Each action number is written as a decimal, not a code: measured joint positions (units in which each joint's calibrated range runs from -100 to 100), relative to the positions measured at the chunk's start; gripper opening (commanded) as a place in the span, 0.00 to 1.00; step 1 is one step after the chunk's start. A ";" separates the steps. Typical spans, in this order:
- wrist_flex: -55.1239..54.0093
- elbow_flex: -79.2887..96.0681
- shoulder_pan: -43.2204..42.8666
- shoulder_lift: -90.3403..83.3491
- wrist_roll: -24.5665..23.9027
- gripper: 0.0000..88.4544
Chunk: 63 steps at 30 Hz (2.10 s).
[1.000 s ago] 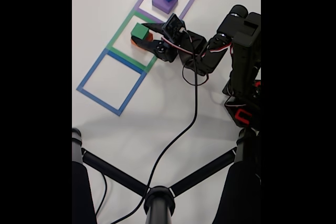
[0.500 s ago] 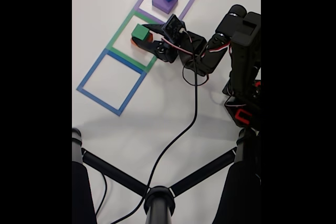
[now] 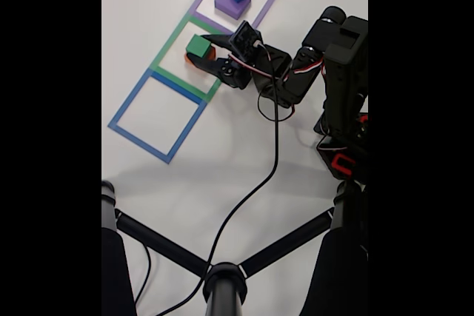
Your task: Tower of hanoi
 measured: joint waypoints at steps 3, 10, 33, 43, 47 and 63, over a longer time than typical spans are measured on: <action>0.00 0.00 0.00 0.00 0.00 0.23; -0.32 0.00 0.41 0.00 0.00 0.29; 24.08 -0.26 0.57 -25.92 0.59 0.14; 74.00 -9.31 3.19 -54.96 0.59 0.00; 95.99 -17.84 5.40 -63.49 0.59 0.00; 145.10 -52.74 21.61 -69.82 0.59 0.06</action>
